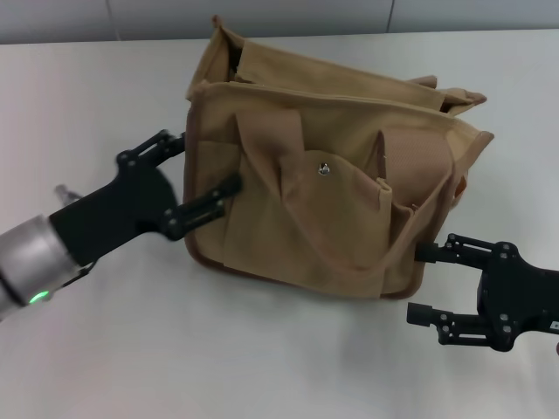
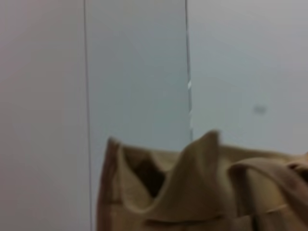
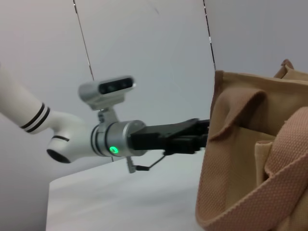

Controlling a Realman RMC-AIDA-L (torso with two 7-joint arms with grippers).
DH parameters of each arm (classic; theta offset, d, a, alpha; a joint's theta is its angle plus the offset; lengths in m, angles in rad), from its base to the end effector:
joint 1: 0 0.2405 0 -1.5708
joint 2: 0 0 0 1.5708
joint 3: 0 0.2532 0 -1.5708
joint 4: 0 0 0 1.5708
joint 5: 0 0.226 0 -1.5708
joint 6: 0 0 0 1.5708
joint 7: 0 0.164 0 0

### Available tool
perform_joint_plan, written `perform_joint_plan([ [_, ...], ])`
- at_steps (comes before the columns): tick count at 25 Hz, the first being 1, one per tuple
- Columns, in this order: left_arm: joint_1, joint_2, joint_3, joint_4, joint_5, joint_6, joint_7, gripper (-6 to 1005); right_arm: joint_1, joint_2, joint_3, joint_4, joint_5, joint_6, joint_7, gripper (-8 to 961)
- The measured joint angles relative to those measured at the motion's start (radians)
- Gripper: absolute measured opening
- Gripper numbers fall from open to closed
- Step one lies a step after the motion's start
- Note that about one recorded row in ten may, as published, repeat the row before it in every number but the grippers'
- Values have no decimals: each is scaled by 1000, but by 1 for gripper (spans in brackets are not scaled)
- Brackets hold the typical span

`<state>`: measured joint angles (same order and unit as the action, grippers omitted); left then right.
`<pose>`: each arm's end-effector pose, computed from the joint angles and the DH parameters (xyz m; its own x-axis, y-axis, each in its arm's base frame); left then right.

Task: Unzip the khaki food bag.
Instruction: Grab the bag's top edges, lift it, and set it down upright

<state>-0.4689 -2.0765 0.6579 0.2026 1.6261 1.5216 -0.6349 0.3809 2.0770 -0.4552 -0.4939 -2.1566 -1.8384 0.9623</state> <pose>-0.2788 0.3125 -0.0551 0.7250 -0.0179 0.6885 0.3764 -0.8269 -0.4179 0.3020 0.2530 -0.0235 0.7639 -0.2073 -0.6111 -0.3302 -0.9392 -0.0942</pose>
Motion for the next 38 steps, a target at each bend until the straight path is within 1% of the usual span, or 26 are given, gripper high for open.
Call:
perform_joint_plan([
  [2,-45,-1,-6,-31,-4,-82,-7,760,-1,0,1,0,0,4,0,797],
  [7,-76,-2,-15,-54,-5,-124,-7,756,-7,1,7,3,0,6,2,797],
  [11,-75,-3,-37,-76,-20,-118,28,753,-8,1,10,7,0,6,2,796],
  [15,-66,-4,-42,-97,-53,-101,65,514,-11,2,33,17,5,6,2,796],
  [18,-60,-4,-44,-97,-78,-104,60,338,-12,2,64,17,8,2,2,796],
  [20,-58,-4,-44,-98,-82,-101,58,300,-13,2,65,17,9,0,3,795],
  [26,-52,-2,-39,-90,-88,-25,68,188,-22,0,94,15,69,-32,8,795],
  [27,-51,1,-34,-75,-87,25,68,169,-34,-3,116,11,132,-68,16,795],
  [28,-51,1,-34,-75,-87,25,68,150,-34,-3,116,11,132,-68,16,795],
  [30,-47,2,-31,-42,-84,85,64,113,-49,-7,150,7,232,-110,29,795],
  [31,-45,2,-30,-31,-84,105,60,101,-55,-10,170,3,291,-123,45,794],
  [32,-45,3,-29,-17,-84,131,54,89,-59,-14,193,-12,402,-122,123,794],
  [33,-44,3,-27,-2,-84,156,47,78,-59,-14,193,-12,402,-122,123,794],
  [34,-44,4,-24,15,-84,179,40,66,-55,-16,195,-20,439,-115,168,794],
  [35,-47,4,-13,46,-84,203,27,54,-34,-20,196,-41,488,-96,230,794],
  [36,-47,4,-13,46,-84,203,27,54,-34,-20,196,-41,488,-96,230,794],
  [37,-49,4,-5,63,-84,210,17,55,-6,-20,196,-68,512,-69,250,794],
  [38,-52,4,8,87,-84,217,1,55,-6,-20,196,-68,512,-69,250,794],
])
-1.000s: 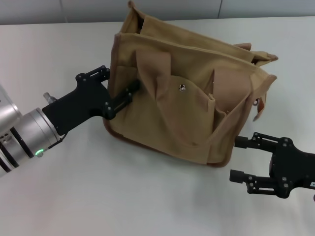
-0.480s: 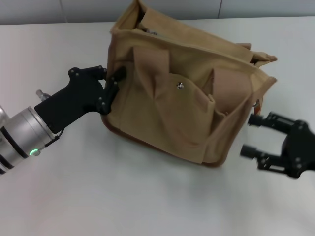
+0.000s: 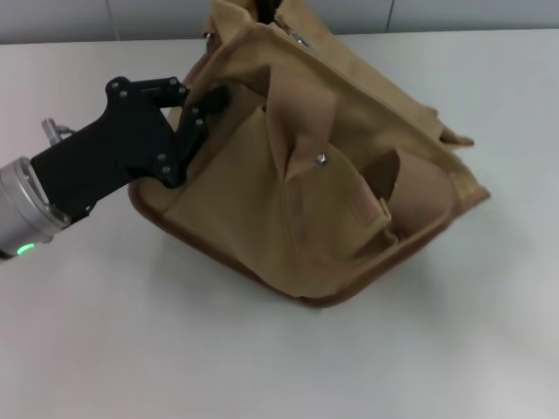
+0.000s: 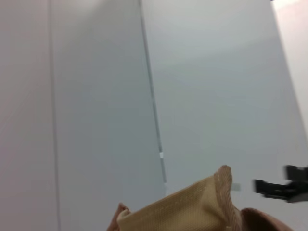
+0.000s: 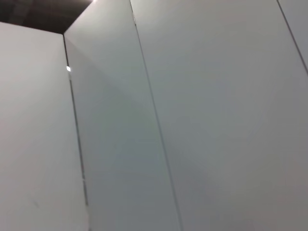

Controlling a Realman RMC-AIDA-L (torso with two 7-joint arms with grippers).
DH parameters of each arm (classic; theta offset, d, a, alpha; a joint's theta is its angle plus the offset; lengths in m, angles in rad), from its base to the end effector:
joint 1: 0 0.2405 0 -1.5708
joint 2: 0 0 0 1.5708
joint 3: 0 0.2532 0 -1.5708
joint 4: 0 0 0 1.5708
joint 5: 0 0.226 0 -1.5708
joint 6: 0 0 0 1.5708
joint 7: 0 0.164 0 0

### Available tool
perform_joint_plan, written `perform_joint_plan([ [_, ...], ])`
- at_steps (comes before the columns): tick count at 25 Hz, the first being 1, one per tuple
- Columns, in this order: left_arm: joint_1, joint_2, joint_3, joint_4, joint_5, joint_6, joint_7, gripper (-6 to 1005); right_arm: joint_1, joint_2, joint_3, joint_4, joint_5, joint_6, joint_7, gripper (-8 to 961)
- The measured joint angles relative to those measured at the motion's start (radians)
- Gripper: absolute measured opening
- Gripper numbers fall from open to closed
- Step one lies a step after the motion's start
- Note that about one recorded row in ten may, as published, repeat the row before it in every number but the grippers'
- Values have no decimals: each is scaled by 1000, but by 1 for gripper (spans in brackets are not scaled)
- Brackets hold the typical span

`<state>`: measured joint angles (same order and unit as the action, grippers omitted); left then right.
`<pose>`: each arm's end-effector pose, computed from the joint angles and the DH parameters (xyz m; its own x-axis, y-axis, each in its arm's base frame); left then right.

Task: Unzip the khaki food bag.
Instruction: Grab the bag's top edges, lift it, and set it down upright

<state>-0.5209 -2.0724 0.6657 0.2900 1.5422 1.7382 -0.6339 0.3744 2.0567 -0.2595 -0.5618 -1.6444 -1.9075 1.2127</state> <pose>-0.2327 0.3237 -0.0175 0.6019 -0.2428 0.7608 0.2202 -0.8653 -0.4503 0.2880 0.2960 0.0865 0.4192 0.0418 -0.9069 -0.5608 -0.7736 -0.2949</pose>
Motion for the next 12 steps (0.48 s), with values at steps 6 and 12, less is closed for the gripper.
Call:
perform_joint_plan([
  [6,-17,-1,46,68,-4,13,-45,57,99,11,-108,-132,-13,100,119,793],
  [12,-40,-4,51,64,-7,8,-42,59,137,29,-318,-170,-7,144,163,793],
])
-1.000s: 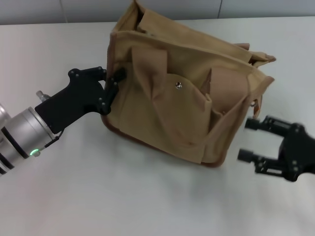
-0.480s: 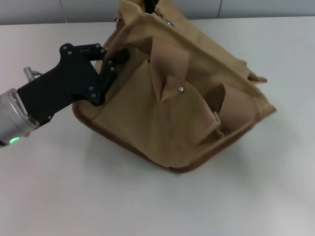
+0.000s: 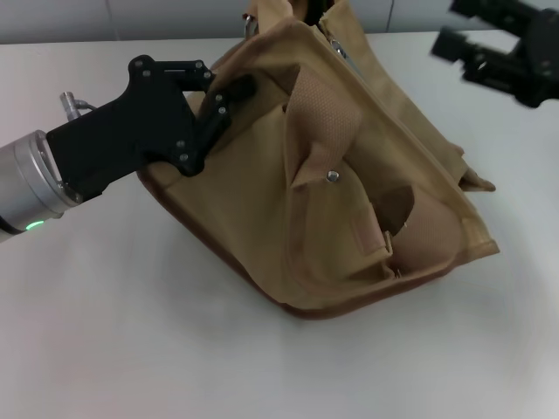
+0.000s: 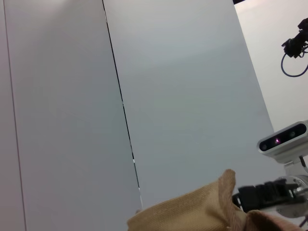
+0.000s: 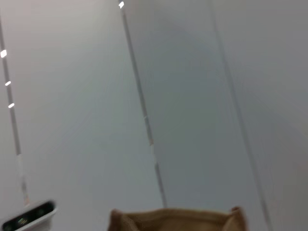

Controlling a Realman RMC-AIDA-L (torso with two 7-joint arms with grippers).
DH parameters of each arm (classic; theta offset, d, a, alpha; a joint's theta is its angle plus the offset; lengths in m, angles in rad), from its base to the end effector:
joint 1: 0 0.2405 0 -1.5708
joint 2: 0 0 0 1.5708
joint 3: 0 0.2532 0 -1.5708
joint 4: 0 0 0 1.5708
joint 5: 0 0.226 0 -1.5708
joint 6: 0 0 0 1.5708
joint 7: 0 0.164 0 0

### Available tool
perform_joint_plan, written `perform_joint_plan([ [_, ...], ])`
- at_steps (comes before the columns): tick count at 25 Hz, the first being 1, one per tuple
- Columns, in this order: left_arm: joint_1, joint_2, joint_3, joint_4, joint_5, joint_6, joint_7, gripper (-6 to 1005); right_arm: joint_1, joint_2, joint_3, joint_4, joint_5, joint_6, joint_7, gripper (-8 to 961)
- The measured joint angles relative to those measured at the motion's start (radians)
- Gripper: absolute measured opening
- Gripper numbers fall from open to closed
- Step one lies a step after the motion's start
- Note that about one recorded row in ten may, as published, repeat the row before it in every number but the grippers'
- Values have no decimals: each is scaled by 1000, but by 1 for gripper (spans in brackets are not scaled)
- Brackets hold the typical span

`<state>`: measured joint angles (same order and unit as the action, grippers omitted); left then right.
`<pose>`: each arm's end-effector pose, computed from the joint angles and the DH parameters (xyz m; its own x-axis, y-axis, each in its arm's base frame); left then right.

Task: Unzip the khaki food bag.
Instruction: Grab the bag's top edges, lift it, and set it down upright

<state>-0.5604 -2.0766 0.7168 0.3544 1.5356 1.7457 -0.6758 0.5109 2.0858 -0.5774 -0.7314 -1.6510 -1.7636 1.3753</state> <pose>-0.2122 0.3341 -0.0150 0.6003 -0.2726 0.7519 0.1343 -0.8924 -0.4307 0.2165 0.3508 0.0518 0.5757 -0.0943 -0.8122 -0.3949 -0.9018 -0.1752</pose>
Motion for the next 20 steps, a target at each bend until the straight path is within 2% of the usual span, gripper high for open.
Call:
perform_joint_plan([
  [4,-2,0,0,4,0,0,0,60,5,0,-74,-1,1,42,-3,792],
  [5,-3,0,0,5,-1,0,0,60,6,-1,-127,-2,2,66,-13,792],
  [6,-3,0,0,5,-1,0,0,61,6,-1,-127,-2,2,66,-13,792],
  [7,-4,0,0,5,-1,0,0,61,6,-1,-184,-4,2,84,-25,792],
  [8,-4,0,0,5,-1,0,0,61,6,-1,-184,-4,2,84,-25,790],
  [10,-9,0,0,5,-1,-1,1,62,9,0,-252,-5,3,133,-34,787],
  [19,-21,0,15,4,-2,-2,2,65,34,1,-336,-5,16,202,-35,773],
  [20,-23,0,16,3,-2,-2,2,65,38,2,-350,-5,17,219,-34,701],
])
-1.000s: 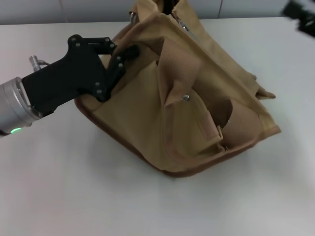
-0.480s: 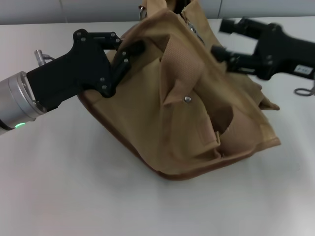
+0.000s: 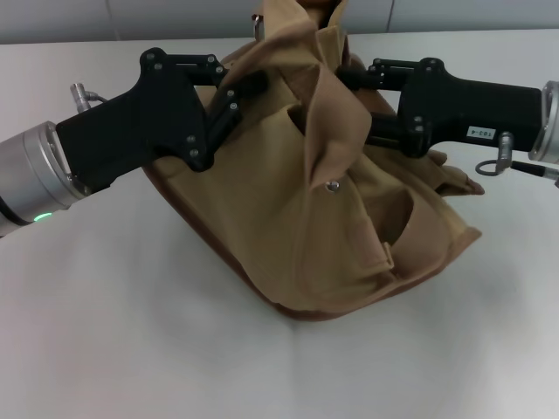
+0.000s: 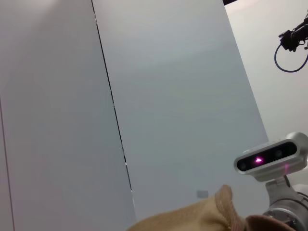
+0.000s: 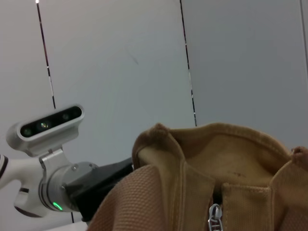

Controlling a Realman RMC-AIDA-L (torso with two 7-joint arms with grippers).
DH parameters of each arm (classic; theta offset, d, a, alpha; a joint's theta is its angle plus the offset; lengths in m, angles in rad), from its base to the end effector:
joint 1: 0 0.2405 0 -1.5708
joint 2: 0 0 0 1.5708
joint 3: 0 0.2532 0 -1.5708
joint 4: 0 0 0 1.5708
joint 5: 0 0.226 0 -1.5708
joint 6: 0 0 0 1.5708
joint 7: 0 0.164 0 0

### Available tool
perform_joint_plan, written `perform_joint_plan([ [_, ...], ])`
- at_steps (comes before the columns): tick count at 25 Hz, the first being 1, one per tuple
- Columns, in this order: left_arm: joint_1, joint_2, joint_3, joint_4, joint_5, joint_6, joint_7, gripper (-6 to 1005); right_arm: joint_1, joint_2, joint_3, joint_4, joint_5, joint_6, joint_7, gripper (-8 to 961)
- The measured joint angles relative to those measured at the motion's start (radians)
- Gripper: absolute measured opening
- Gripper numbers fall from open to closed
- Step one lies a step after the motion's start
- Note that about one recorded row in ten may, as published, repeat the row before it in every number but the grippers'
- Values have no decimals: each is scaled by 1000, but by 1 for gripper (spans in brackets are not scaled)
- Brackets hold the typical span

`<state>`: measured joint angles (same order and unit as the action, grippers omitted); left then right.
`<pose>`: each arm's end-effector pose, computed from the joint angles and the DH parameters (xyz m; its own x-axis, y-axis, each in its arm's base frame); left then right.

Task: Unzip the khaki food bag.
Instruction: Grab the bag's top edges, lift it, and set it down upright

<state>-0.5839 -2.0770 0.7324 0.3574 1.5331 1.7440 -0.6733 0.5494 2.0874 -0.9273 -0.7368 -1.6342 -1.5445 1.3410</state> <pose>-0.2035 0.3383 -0.0168 0.5976 -0.2877 0.7484 0.1019 -0.8986 -0.4268 0.1888 0.3686 -0.0094 0.7465 -0.1219 -0.6541 -0.2919 -0.9434 -0.1573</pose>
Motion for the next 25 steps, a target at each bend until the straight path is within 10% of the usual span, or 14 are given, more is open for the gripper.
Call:
perform_joint_plan([
  [17,-9,0,3,0,0,7,0,70,-12,0,-48,-15,29,-20,-44,202],
  [25,-16,-1,23,-2,0,8,-1,73,-11,-3,-96,-21,31,-11,-39,322],
])
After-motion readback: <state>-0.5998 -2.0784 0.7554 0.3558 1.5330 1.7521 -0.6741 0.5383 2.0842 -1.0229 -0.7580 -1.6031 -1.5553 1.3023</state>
